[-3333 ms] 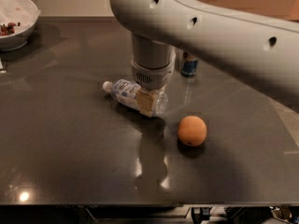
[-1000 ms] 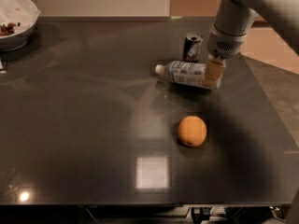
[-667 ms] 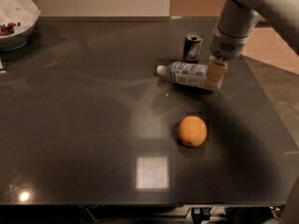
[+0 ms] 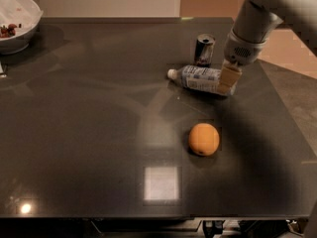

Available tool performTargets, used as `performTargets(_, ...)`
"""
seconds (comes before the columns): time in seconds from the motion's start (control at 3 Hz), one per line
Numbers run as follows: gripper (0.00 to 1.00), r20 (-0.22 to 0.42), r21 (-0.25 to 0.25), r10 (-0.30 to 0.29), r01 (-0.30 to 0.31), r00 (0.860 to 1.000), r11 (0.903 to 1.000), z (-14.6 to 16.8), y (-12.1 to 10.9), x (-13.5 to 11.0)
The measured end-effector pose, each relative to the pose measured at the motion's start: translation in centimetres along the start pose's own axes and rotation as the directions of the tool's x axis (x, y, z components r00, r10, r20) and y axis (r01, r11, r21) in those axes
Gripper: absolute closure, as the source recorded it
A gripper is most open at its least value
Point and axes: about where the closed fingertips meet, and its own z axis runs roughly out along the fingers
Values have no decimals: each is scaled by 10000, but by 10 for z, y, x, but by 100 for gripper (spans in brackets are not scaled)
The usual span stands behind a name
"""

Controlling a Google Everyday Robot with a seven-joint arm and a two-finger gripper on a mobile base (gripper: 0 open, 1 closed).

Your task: Move blue plastic bottle near redbull can

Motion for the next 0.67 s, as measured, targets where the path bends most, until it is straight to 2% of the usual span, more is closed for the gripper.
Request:
performTargets(0.33, 0, 40, 35, -6, 6, 10000, 10000, 2, -1, -2)
performTargets(0.67, 0, 41, 36, -6, 6, 10000, 10000, 2, -2, -2)
